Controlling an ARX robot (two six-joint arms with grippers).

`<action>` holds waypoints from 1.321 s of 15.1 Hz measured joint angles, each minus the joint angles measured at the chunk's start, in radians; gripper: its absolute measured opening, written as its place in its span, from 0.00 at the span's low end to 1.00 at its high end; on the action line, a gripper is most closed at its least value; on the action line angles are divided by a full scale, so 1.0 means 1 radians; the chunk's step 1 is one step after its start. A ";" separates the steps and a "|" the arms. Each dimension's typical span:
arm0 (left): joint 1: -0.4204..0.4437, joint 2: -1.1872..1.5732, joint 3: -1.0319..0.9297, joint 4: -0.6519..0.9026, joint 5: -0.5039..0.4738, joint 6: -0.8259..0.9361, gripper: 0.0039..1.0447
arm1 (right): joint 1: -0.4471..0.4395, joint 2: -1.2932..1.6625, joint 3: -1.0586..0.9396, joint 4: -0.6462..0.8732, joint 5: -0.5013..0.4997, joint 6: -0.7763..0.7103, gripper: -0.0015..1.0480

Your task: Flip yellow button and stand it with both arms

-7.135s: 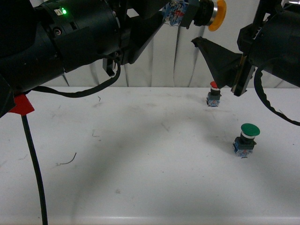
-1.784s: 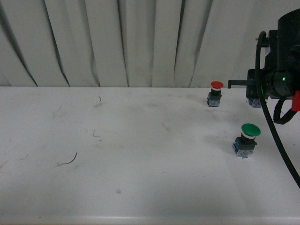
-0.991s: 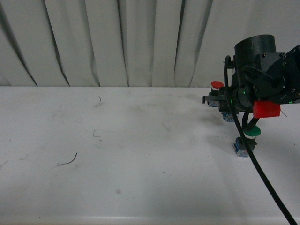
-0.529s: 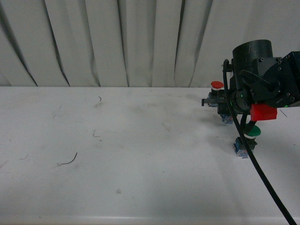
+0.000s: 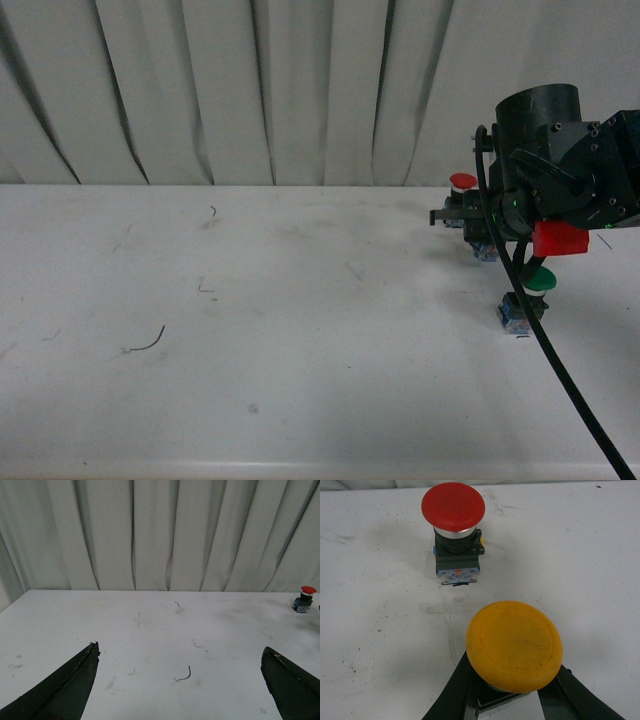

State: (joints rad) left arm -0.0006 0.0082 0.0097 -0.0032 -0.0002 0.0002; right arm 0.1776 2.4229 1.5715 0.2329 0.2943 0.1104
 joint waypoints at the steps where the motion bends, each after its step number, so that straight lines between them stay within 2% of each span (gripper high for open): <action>1: 0.000 0.000 0.000 0.000 0.000 0.000 0.94 | 0.000 0.000 0.000 -0.001 0.003 0.000 0.27; 3: 0.000 0.000 0.000 0.000 0.000 0.000 0.94 | 0.001 0.015 0.000 -0.002 0.003 -0.003 0.29; 9: 0.000 0.000 0.000 0.000 0.000 0.000 0.94 | 0.005 0.018 0.007 0.000 0.003 -0.010 0.95; 16: 0.000 0.000 0.000 0.000 0.000 0.000 0.94 | -0.016 -0.077 -0.054 0.028 -0.072 -0.011 0.94; 19: 0.000 0.000 0.000 0.000 0.000 0.000 0.94 | -0.061 -0.293 -0.197 0.116 -0.145 0.000 0.94; 20: 0.000 0.000 0.000 0.000 0.000 0.000 0.94 | -0.088 -0.514 -0.359 0.187 -0.220 0.055 0.94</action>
State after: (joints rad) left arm -0.0006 0.0082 0.0097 -0.0032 -0.0002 0.0002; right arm 0.0898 1.9087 1.2121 0.4198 0.0738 0.1658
